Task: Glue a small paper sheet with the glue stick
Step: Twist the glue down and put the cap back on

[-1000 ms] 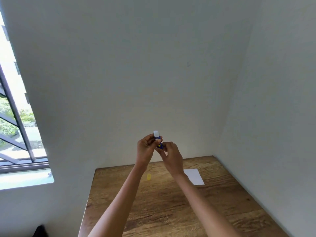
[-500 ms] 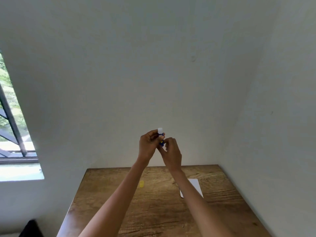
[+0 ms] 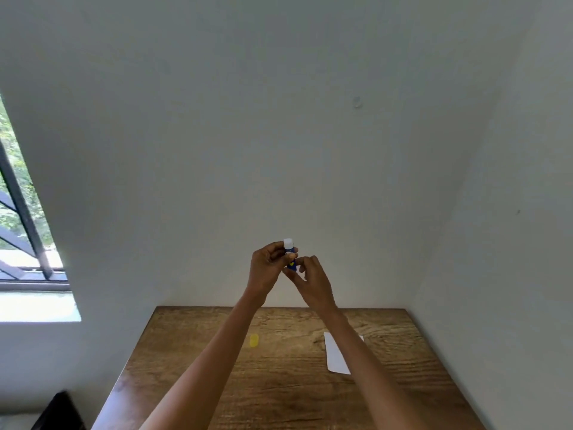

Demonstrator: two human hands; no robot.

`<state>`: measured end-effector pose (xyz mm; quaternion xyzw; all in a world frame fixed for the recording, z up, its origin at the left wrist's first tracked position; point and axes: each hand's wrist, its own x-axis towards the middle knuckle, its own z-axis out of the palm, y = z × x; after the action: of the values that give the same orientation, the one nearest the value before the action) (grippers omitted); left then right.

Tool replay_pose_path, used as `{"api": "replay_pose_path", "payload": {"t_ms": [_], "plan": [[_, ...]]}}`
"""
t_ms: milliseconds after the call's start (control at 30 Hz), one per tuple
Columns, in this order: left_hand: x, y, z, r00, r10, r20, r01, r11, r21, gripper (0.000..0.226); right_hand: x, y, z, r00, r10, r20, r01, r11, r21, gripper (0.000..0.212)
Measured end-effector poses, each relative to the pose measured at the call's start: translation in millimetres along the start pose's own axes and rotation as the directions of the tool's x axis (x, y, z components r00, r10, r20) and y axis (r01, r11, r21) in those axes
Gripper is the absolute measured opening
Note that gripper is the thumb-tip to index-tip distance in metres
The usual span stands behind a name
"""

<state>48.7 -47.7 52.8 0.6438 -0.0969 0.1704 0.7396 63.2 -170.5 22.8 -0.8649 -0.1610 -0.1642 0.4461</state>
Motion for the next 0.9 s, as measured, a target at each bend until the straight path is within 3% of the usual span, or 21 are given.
{"api": "replay_pose_path", "payload": {"t_ms": [67,133,233,333,400,533,600,767,900], "plan": [[0.8,-0.5,-3.0,1.000,-0.003,0.019,0.003,1.000,-0.009,0.029,0.1,-0.8,-6.8,0.981,-0.066,0.182,0.051,0.995,0.085,0.009],[1.1,-0.1,-3.0,0.999,0.002,0.033,-0.002,1.000,-0.006,0.029,2.4,0.3,-12.9,0.972,-0.069,0.226,0.056,0.997,0.062,0.012],[1.4,0.2,3.8,1.000,0.016,0.024,-0.017,0.999,0.032,0.028,0.7,1.5,-8.7,0.999,-0.028,-0.038,0.021,0.983,-0.180,0.026],[1.9,-0.6,13.2,1.000,0.008,0.024,-0.008,1.000,0.022,0.027,-5.3,0.1,-0.9,0.972,0.024,-0.234,-0.053,0.992,-0.116,0.032],[2.1,-2.1,13.6,0.999,0.013,0.038,-0.015,0.999,0.041,0.028,-3.8,3.9,-4.0,0.987,0.052,-0.154,-0.050,0.999,0.014,0.029],[3.5,-3.4,6.6,0.999,0.013,0.043,-0.014,1.000,0.028,0.028,2.4,9.0,-20.5,0.981,-0.036,0.188,0.020,0.996,0.084,0.009],[3.4,-3.4,7.1,0.999,0.015,0.051,-0.016,1.000,0.026,0.028,4.9,12.2,-21.7,0.988,-0.023,0.150,0.021,1.000,0.016,0.015],[5.7,-3.1,9.7,0.998,0.017,0.061,-0.018,1.000,0.025,0.028,0.4,9.4,-8.8,0.989,0.009,-0.148,-0.021,0.997,-0.076,0.027],[10.9,-3.8,0.3,0.998,0.016,0.069,-0.017,1.000,0.020,0.026,2.3,11.3,-8.9,0.999,0.002,-0.042,0.002,0.994,0.107,0.019]]}}
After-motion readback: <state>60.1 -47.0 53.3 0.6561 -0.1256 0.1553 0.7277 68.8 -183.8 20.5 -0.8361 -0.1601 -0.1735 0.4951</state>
